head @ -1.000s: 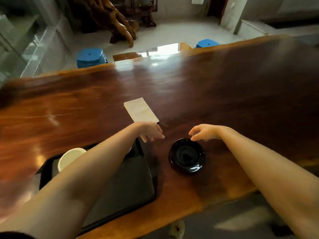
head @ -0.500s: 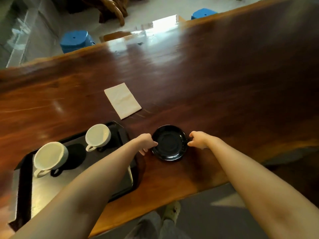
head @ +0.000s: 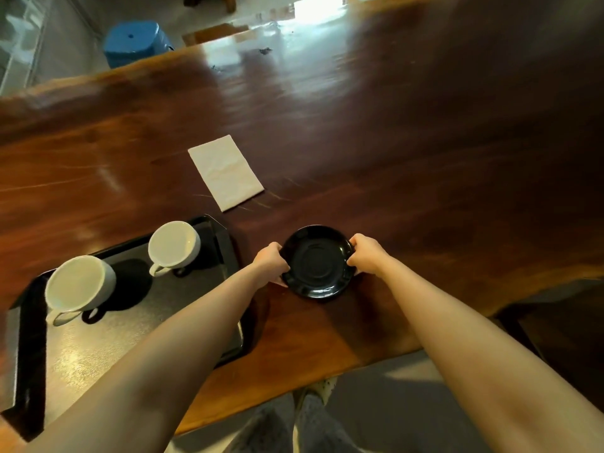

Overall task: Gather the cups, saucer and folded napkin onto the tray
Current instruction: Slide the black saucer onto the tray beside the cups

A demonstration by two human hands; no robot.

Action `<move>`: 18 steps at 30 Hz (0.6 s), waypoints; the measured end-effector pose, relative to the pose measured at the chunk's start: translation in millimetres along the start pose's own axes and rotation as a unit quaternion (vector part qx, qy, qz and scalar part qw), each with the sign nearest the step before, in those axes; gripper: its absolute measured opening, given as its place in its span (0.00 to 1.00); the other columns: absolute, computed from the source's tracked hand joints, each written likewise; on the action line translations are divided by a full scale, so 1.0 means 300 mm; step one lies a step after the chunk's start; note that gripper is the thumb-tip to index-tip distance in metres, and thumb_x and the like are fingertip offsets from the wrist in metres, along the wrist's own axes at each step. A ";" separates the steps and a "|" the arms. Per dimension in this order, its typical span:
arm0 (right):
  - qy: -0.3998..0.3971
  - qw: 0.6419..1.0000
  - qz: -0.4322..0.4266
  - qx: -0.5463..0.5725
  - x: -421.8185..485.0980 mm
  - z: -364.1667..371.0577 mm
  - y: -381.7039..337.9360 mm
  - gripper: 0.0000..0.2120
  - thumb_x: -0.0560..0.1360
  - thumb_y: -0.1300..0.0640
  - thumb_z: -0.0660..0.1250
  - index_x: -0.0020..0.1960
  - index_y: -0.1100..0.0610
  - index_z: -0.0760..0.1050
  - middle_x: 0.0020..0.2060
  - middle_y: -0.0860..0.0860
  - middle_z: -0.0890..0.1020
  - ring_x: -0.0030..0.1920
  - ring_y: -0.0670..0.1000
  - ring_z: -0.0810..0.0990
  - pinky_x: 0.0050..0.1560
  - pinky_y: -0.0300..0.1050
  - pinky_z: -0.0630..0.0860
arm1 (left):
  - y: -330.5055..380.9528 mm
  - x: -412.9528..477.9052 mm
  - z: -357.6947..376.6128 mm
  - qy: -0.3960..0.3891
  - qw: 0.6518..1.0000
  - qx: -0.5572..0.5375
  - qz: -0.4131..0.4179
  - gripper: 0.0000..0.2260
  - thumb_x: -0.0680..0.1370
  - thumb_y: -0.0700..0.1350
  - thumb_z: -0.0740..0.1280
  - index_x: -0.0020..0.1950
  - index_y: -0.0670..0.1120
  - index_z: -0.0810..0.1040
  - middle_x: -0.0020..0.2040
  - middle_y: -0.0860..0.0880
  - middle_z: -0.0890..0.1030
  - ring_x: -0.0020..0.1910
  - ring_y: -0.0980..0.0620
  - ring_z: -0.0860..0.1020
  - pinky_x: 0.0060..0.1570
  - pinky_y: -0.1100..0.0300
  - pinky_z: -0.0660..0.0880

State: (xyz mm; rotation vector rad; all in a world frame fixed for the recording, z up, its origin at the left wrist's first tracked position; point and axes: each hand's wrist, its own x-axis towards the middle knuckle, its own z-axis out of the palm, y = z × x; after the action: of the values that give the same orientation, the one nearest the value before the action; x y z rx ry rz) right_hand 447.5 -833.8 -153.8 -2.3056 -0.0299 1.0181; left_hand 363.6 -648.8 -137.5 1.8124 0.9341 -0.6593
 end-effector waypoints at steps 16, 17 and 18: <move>-0.024 0.997 -0.069 -0.001 -0.081 -0.030 -0.312 0.14 0.71 0.74 0.63 0.54 0.62 0.71 0.51 0.60 0.78 0.49 0.58 0.81 0.42 0.52 0.82 | -0.016 -0.116 -0.249 0.052 0.996 -0.055 0.053 0.21 0.74 0.32 0.68 0.66 0.42 0.68 0.63 0.42 0.74 0.59 0.41 0.77 0.44 0.49 0.82; -0.023 0.997 -0.078 -0.005 -0.087 -0.025 -0.343 0.15 0.71 0.74 0.64 0.55 0.62 0.72 0.50 0.60 0.79 0.48 0.58 0.82 0.44 0.52 0.83 | -0.029 -0.131 -0.278 0.060 0.994 -0.060 0.062 0.21 0.74 0.32 0.68 0.65 0.42 0.69 0.61 0.43 0.74 0.58 0.41 0.78 0.45 0.48 0.82; -0.026 0.996 -0.090 -0.006 -0.099 -0.016 -0.378 0.15 0.71 0.74 0.64 0.55 0.62 0.72 0.47 0.59 0.79 0.46 0.57 0.81 0.43 0.51 0.83 | -0.046 -0.149 -0.310 0.069 0.993 -0.068 0.070 0.21 0.73 0.33 0.68 0.64 0.42 0.69 0.58 0.44 0.75 0.57 0.42 0.78 0.44 0.49 0.82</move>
State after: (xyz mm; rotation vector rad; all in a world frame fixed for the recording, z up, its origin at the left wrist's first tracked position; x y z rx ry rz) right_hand 454.4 -751.6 -70.3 -2.2411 -0.2611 0.9874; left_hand 330.2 -573.9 -73.3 1.8002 0.9100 -0.3767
